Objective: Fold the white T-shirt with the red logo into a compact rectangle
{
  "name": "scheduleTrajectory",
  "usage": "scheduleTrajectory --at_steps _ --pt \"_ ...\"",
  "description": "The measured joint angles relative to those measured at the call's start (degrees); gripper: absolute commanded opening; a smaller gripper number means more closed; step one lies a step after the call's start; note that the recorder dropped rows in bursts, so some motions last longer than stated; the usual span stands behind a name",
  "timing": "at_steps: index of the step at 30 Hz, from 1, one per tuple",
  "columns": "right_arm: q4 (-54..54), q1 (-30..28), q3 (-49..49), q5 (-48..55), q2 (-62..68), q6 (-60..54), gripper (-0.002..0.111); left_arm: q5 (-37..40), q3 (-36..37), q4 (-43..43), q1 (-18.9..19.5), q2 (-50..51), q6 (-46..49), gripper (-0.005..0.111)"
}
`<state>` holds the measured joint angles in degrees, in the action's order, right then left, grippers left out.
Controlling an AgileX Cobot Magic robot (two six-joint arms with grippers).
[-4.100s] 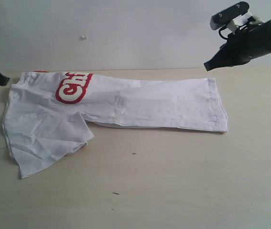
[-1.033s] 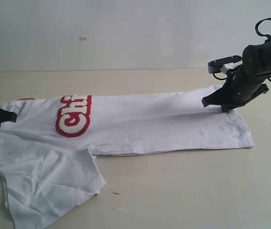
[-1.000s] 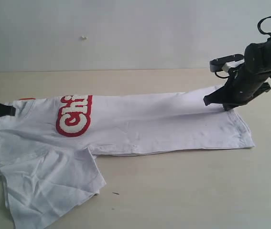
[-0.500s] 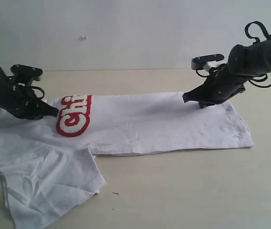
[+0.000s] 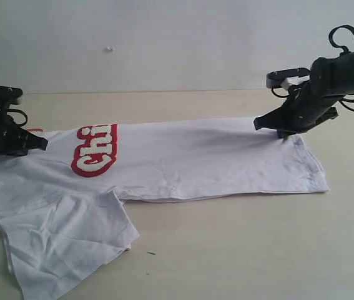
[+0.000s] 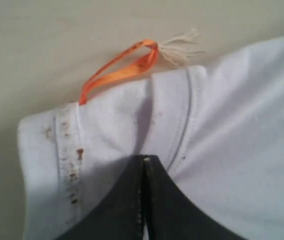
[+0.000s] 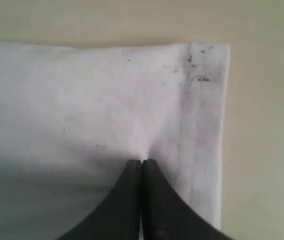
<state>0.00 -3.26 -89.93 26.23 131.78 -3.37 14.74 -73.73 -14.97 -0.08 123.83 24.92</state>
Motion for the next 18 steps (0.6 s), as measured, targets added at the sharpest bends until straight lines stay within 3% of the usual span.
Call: scheduleTrajectory --at_steps 7,13,18 --pt "-0.58 -0.46 0.35 2.74 -2.41 0.11 0.000 2.00 0.23 0.21 0.14 -2.29 0.13 0.000" --pt "0.76 -0.49 0.35 4.27 -8.21 -2.61 0.000 5.16 0.21 -1.07 -0.61 -10.59 4.50 0.000" --pt "4.76 -0.49 0.35 8.58 -11.32 -4.99 0.007 15.77 0.35 -7.23 -3.46 -17.50 13.02 0.000"
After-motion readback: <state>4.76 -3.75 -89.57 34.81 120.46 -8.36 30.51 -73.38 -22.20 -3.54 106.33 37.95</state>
